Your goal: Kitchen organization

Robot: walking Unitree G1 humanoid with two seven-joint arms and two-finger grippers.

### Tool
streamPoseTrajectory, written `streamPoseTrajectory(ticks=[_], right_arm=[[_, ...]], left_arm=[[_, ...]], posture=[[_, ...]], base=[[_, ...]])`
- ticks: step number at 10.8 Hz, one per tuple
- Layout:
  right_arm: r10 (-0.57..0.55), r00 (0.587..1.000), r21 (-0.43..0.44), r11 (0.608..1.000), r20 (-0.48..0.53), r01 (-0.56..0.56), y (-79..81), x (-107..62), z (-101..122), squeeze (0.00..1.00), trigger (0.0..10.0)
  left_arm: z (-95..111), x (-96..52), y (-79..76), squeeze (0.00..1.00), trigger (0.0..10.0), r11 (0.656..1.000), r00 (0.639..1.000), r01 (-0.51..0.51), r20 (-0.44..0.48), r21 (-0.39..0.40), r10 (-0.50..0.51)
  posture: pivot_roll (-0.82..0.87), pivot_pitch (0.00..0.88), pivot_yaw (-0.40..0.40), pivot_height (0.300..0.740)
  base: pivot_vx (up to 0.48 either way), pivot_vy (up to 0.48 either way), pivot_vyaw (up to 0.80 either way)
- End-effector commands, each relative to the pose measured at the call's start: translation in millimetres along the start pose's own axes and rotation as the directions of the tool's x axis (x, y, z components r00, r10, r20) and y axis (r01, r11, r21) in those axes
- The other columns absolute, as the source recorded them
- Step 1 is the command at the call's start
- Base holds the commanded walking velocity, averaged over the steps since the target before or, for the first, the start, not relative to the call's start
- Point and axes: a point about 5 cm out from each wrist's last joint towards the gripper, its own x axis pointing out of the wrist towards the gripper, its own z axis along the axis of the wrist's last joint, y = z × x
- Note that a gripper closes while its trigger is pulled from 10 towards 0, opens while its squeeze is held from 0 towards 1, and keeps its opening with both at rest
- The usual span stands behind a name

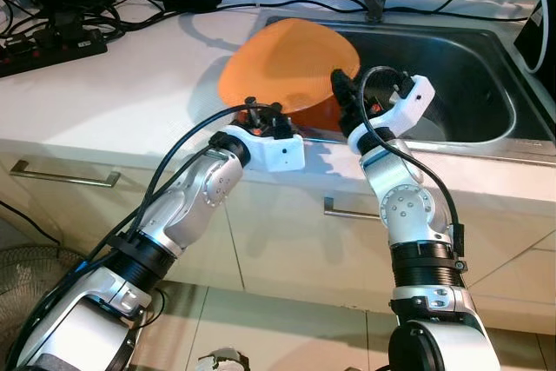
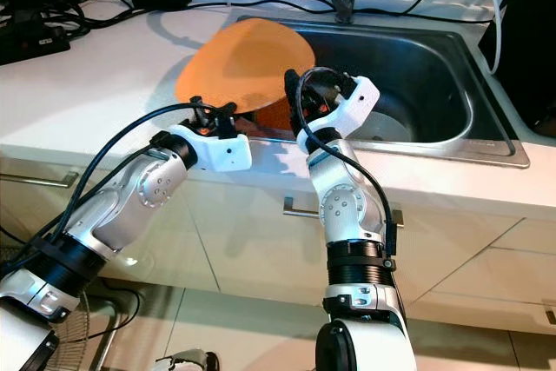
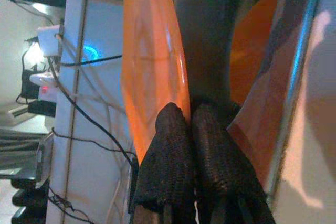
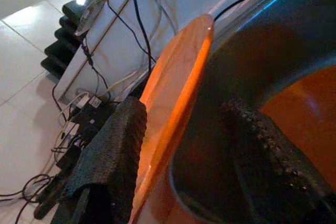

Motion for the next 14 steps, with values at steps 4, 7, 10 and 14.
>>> streamPoseTrajectory(ticks=[4,7,10,14], right_arm=[[0.037,0.999,0.063,0.997,-0.007,-0.036,21.1,9.6,-7,0.0,0.0],[0.058,0.998,0.039,0.998,-0.017,-0.057,23.7,10.0,-11,0.0,0.0],[0.073,0.997,0.034,0.997,-0.032,-0.072,26.8,9.4,-14,0.0,0.0],[0.09,0.994,0.02,0.996,-0.064,-0.089,28.3,9.2,-20,0.0,0.0]], left_arm=[[9,1.1,12.3,0.0,10.0,0.999,0.998,-0.04,0.053,0.021,0.039],[12,1.4,11.6,0.0,10.0,0.999,0.996,-0.042,0.075,0.028,0.04],[14,1.8,13.5,0.0,10.0,0.997,0.995,-0.057,0.089,0.044,0.053],[11,0.3,16.5,0.71,10.0,0.995,0.993,-0.077,0.091,0.067,0.071]], posture=[[0.11,0.053,0.032,0.74],[0.11,0.056,0.032,0.74],[0.11,0.056,0.032,0.74],[0.11,0.058,0.031,0.74]], base=[[0.0,0.0,0.0],[0.0,0.0,0.0],[0.0,0.0,0.0],[0.0,0.0,0.0]])
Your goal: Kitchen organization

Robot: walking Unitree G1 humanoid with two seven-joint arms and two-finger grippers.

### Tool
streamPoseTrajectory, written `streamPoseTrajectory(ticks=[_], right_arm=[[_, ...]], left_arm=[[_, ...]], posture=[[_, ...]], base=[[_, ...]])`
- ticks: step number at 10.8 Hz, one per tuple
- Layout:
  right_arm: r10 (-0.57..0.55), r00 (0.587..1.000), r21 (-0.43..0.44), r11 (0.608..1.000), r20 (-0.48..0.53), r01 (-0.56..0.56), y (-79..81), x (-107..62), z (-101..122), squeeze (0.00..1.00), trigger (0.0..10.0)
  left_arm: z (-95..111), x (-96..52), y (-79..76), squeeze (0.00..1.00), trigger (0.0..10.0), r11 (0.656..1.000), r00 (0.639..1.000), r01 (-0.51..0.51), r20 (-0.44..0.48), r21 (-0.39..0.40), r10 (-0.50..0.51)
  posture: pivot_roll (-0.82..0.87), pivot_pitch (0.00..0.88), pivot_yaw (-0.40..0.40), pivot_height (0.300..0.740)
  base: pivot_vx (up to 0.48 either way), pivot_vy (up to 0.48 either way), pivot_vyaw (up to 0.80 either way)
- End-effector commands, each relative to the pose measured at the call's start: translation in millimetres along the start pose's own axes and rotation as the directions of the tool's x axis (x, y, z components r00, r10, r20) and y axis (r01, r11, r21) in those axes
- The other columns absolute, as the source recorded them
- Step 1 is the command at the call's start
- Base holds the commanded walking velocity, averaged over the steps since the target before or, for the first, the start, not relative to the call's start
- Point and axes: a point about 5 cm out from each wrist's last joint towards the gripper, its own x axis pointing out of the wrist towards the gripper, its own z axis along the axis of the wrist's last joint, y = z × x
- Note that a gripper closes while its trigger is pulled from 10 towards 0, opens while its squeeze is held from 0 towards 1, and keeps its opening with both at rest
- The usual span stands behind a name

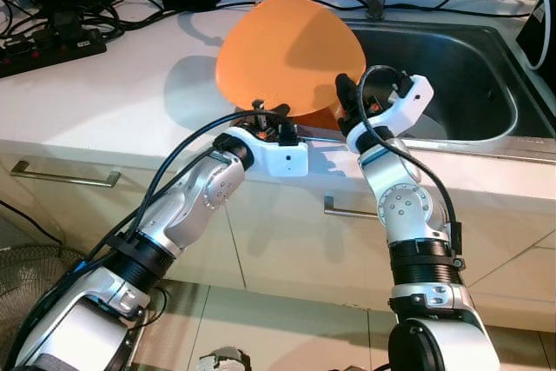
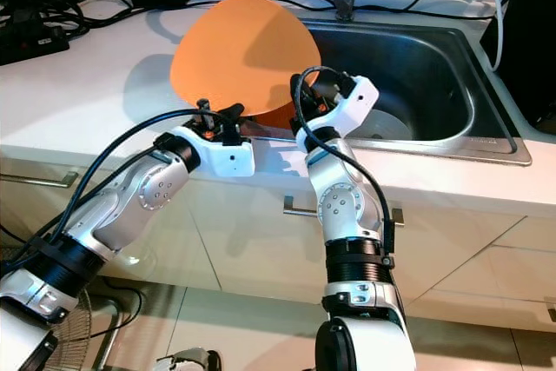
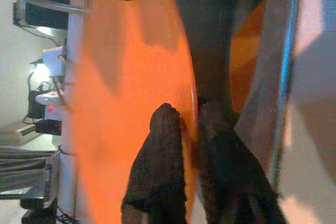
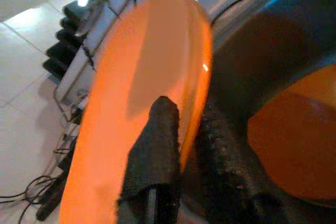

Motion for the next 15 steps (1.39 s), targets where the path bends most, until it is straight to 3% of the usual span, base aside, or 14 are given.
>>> streamPoseTrajectory(ticks=[1,3,5,9,10,11,12,13,14,15], right_arm=[[0.064,0.996,0.03,0.998,-0.067,-0.062,23.5,7.1,-19,0.0,0.0],[0.056,0.995,0.032,0.998,-0.083,-0.054,21.6,6.8,-23,0.0,0.0],[0.018,0.999,0.055,0.998,-0.037,-0.016,16.3,8.7,-15,0.0,0.0],[-0.098,0.99,0.2,0.977,0.104,0.076,-0.3,17.3,15,0.0,0.0],[-0.118,0.982,0.215,0.973,0.145,0.085,-3.2,21.0,26,0.0,0.0],[-0.143,0.974,0.234,0.967,0.173,0.1,-7.8,24.2,35,0.0,0.0],[-0.169,0.967,0.194,0.972,0.19,0.132,-13.2,25.8,41,0.0,0.0],[-0.18,0.962,0.148,0.977,0.206,0.151,-16.5,27.0,45,0.0,2.3],[-0.223,0.944,0.111,0.973,0.241,0.202,-24.3,28.4,52,0.0,10.0],[-0.245,0.934,0.106,0.969,0.262,0.224,-28.8,29.4,58,0.0,10.0]], left_arm=[[6,1.6,19.3,1.0,10.0,0.997,0.996,-0.074,0.042,0.013,0.074],[10,3.0,20.8,1.0,10.0,0.996,0.994,-0.09,0.055,0.008,0.089],[10,1.7,22.1,1.0,10.0,0.995,0.993,-0.099,0.058,0.001,0.099],[16,1.2,22.7,1.0,10.0,0.99,0.988,-0.136,0.069,-0.031,0.138],[16,0.6,23.1,0.0,10.0,0.989,0.988,-0.143,0.059,-0.036,0.145],[14,-0.3,20.8,0.0,10.0,0.989,0.989,-0.142,0.044,-0.047,0.144],[12,-2.7,19.9,0.0,10.0,0.983,0.987,-0.158,0.026,-0.098,0.161],[10,-3.7,19.1,0.0,10.0,0.974,0.985,-0.172,0.005,-0.149,0.175],[7,-6.5,16.6,0.0,10.0,0.926,0.979,-0.201,-0.047,-0.32,0.197],[6,-8.2,15.8,0.0,10.0,0.878,0.974,-0.224,-0.076,-0.423,0.212]], posture=[[0.11,0.058,0.031,0.74],[0.12,0.053,0.03,0.74],[0.12,0.039,0.03,0.74],[0.12,0.015,0.032,0.74],[0.12,0.022,0.029,0.74],[0.12,0.025,0.027,0.74],[0.13,0.028,0.023,0.74],[0.13,0.029,0.02,0.74],[0.13,0.031,0.019,0.74],[0.14,0.033,0.017,0.74]], base=[[0.0,0.0,0.0],[0.0,0.0,0.0],[0.0,0.0,0.0],[0.0,0.0,0.0],[0.0,0.0,0.0],[0.0,0.0,0.0],[0.0,0.0,0.0],[0.0,0.0,0.0],[0.0,0.0,0.0],[0.0,0.0,0.0]])
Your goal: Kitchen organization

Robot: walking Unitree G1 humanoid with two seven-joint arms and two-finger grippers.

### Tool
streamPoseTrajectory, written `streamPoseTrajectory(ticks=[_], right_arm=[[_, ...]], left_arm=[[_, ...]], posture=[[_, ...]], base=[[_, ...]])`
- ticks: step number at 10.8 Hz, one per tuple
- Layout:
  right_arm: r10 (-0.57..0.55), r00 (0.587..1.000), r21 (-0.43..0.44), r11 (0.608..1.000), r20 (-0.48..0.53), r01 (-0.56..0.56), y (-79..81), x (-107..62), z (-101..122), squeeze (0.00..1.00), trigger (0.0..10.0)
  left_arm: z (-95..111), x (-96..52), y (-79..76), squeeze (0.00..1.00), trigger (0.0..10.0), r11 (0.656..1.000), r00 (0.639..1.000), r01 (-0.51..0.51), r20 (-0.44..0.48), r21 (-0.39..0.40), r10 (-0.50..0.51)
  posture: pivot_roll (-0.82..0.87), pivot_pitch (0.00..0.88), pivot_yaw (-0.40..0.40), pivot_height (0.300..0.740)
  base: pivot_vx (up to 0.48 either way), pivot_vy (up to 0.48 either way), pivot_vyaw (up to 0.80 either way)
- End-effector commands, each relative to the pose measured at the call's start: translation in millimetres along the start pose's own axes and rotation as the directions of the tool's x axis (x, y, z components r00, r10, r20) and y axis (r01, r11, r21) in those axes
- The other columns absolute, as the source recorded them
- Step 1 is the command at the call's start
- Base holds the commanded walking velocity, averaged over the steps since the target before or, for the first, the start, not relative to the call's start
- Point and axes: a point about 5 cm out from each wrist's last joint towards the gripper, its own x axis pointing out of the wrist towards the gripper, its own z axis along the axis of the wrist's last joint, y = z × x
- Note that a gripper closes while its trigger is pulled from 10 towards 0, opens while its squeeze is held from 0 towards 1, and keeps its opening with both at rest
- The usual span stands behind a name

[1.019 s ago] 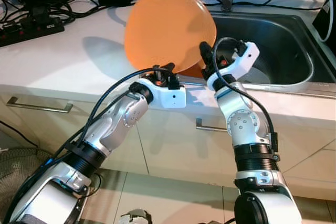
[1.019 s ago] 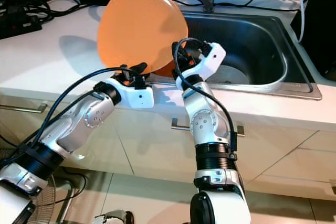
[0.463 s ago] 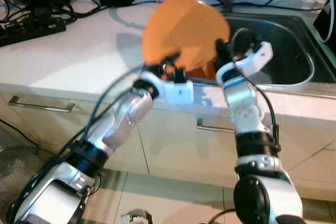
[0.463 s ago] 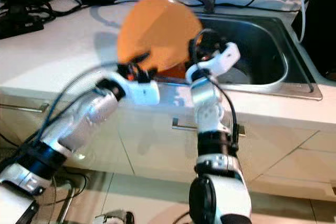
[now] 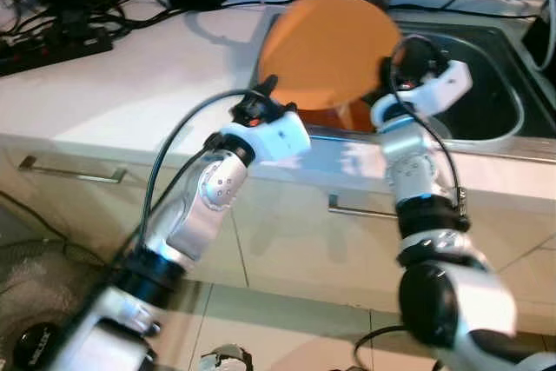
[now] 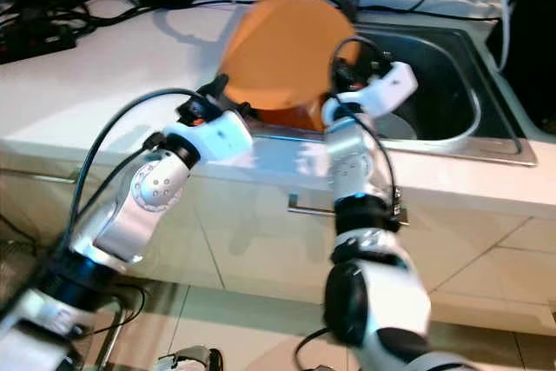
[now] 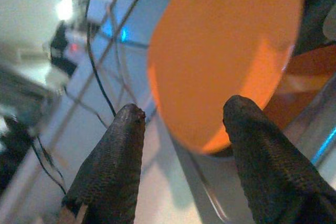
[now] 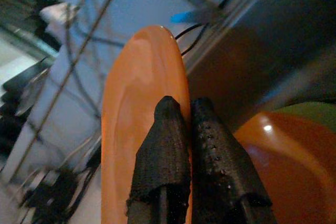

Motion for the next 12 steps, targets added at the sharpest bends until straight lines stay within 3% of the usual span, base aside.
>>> streamPoseTrajectory(ticks=[1,2,3,4,5,6,7,9,12], right_arm=[[0.012,0.996,-0.009,1.0,0.091,-0.012,10.6,8.2,21,0.0,10.0],[-0.007,0.992,-0.054,0.998,0.123,0.013,9.5,12.2,29,0.0,10.0],[-0.009,0.988,-0.139,0.99,0.157,0.031,10.6,15.5,36,0.0,10.0],[-0.001,0.985,-0.231,0.972,0.17,0.041,11.5,17.7,38,0.0,10.0],[0.003,0.986,-0.28,0.959,0.165,0.044,11.6,18.5,37,0.0,10.0],[0.018,0.989,-0.397,0.917,0.15,0.044,13.2,20.6,36,0.0,10.0],[0.036,0.991,-0.48,0.877,0.131,0.031,17.5,22.1,33,0.0,10.0],[0.044,0.995,-0.57,0.822,0.093,0.017,21.3,22.9,25,0.0,10.0],[0.036,0.999,-0.614,0.789,0.037,-0.006,22.9,21.3,10,0.0,10.0]], left_arm=[[-2,-2.4,4.9,0.0,10.0,0.998,1.0,-0.023,-0.022,-0.054,0.021],[-5,-5.0,4.5,0.0,10.0,0.994,0.998,-0.035,-0.047,-0.104,0.03],[-7,-7.5,5.1,0.0,10.0,0.973,0.996,-0.054,-0.077,-0.225,0.037],[-9,-9.4,2.2,0.0,10.0,0.891,0.992,-0.075,-0.123,-0.448,0.022],[-10,-10.1,2.1,0.0,10.0,0.828,0.988,-0.109,-0.154,-0.549,0.028],[-8,-10.4,0.9,0.0,10.0,0.698,0.982,-0.149,-0.189,-0.701,0.019],[-4,-10.1,-2.5,0.0,10.0,0.646,0.983,-0.137,-0.182,-0.751,-0.003],[3,-9.4,-5.2,0.0,10.0,0.62,0.987,-0.108,-0.158,-0.778,-0.027],[11,-12.2,-9.3,0.0,10.0,0.599,0.986,-0.084,-0.153,-0.796,-0.066]], posture=[[0.14,0.036,0.013,0.74],[0.15,0.038,0.01,0.74],[0.15,0.039,0.009,0.74],[0.16,0.039,0.008,0.74],[0.16,0.039,0.008,0.74],[0.17,0.045,0.008,0.74],[0.17,0.047,0.007,0.74],[0.17,0.053,0.006,0.74],[0.19,0.056,0.006,0.74]], base=[[0.0,0.0,0.0],[0.0,0.0,0.0],[0.0,0.0,0.0],[0.0,0.0,0.0],[0.0,0.0,0.0],[0.0,0.0,0.0],[0.0,0.0,0.0],[0.0,0.0,0.0],[0.0,0.0,0.0]])
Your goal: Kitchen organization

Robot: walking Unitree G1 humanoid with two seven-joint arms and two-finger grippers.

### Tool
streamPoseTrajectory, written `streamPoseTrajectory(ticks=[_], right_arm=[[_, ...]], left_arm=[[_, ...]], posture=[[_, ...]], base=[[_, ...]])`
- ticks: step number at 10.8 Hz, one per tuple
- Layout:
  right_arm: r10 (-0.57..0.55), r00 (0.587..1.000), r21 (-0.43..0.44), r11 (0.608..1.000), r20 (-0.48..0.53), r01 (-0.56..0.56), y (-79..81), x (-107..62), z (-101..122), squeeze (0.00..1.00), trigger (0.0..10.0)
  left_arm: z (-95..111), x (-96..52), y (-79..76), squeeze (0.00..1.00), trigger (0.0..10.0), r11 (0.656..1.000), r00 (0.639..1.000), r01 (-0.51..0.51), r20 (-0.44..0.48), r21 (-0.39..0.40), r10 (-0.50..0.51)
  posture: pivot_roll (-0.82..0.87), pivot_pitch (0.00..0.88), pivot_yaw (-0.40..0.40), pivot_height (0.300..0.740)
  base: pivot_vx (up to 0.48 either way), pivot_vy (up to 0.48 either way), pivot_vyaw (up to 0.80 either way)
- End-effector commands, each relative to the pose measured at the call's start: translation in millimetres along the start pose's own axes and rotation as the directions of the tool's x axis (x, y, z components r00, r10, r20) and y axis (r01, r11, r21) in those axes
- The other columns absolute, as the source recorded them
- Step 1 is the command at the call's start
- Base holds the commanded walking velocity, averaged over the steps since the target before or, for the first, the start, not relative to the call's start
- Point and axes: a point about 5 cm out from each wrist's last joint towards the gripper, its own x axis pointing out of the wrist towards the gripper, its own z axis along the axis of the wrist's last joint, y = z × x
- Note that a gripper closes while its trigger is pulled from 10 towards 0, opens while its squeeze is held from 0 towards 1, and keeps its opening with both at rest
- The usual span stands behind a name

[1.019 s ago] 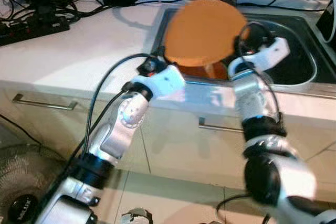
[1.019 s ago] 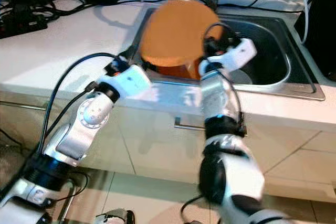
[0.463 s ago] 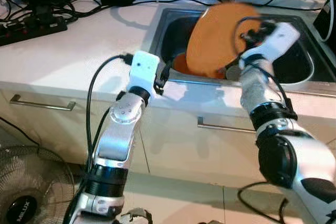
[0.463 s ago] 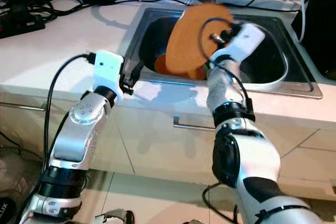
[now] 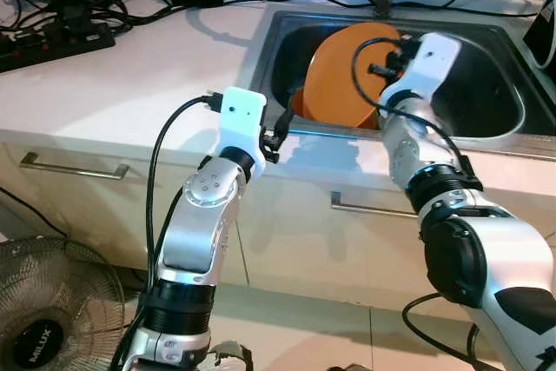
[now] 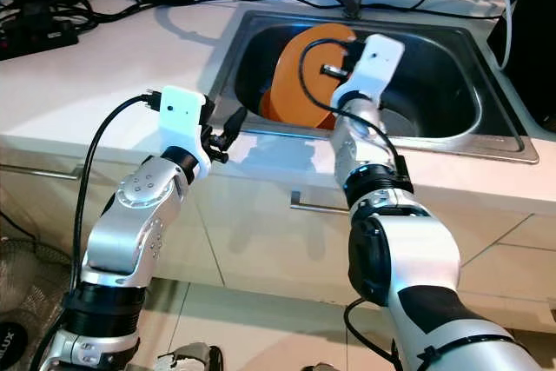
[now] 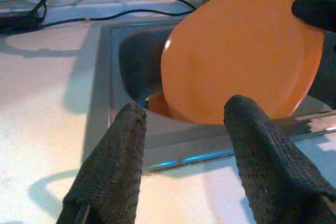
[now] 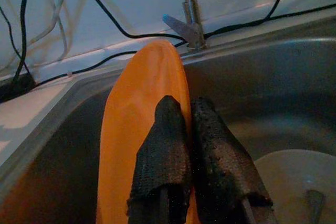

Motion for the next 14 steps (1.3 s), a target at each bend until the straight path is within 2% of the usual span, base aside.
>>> streamPoseTrajectory(ticks=[1,5,6,7,8,11,12,13,14], right_arm=[[0.021,0.999,-0.007,1.0,0.042,-0.021,10.8,3.7,13,0.0,10.0],[0.077,0.997,-0.04,0.996,-0.025,-0.078,21.3,-0.2,-2,0.0,10.0],[0.078,0.996,-0.051,0.995,-0.047,-0.08,20.9,-1.4,-6,0.88,10.0],[0.083,0.995,-0.051,0.995,-0.053,-0.086,21.7,-2.0,-8,0.84,10.0],[0.095,0.994,-0.051,0.994,-0.061,-0.099,23.6,-3.0,-11,0.0,10.0],[0.103,0.992,-0.059,0.993,-0.072,-0.107,23.6,-4.2,-14,0.0,10.0],[0.104,0.992,-0.07,0.992,-0.07,-0.109,23.2,-4.5,-14,0.82,10.0],[0.109,0.992,-0.073,0.991,-0.065,-0.113,23.8,-4.4,-14,0.18,10.0],[0.116,0.992,-0.073,0.99,-0.054,-0.12,24.7,-4.0,-12,0.0,10.0]], left_arm=[[0,-2.6,-0.6,0.0,10.0,1.0,1.0,0.001,-0.015,-0.011,-0.001],[-4,-7.0,-5.9,0.0,10.0,0.998,0.998,0.007,-0.058,-0.055,-0.01],[-5,-8.7,-6.4,0.0,10.0,0.998,0.998,-0.001,-0.063,-0.057,-0.002],[-5,-10.0,-7.0,0.0,10.0,0.998,0.998,-0.002,-0.068,-0.057,-0.002],[-6,-11.1,-7.7,0.0,10.0,0.998,0.997,-0.003,-0.075,-0.056,-0.001],[-7,-12.9,-7.4,0.0,10.0,0.998,0.997,-0.012,-0.081,-0.055,0.007],[-6,-12.8,-7.2,0.0,10.0,0.999,0.997,-0.012,-0.081,-0.051,0.007],[-6,-12.5,-7.0,0.0,10.0,0.999,0.997,-0.011,-0.077,-0.048,0.007],[-5,-12.1,-6.8,0.0,10.0,0.999,0.997,-0.012,-0.072,-0.044,0.009]], posture=[[0.19,0.059,0.006,0.74],[0.2,0.082,0.004,0.74],[0.2,0.088,0.003,0.74],[0.2,0.092,0.002,0.74],[0.2,0.098,0.002,0.74],[0.2,0.105,0.002,0.74],[0.2,0.107,0.003,0.74],[0.2,0.106,0.004,0.74],[0.2,0.103,0.003,0.74]], base=[[0.0,0.0,0.0],[0.0,0.0,0.0],[0.0,0.0,0.0],[0.0,0.0,0.0],[0.0,0.0,0.0],[0.0,0.0,0.0],[0.0,0.0,0.0],[0.0,0.0,0.0],[0.0,0.0,0.0]])
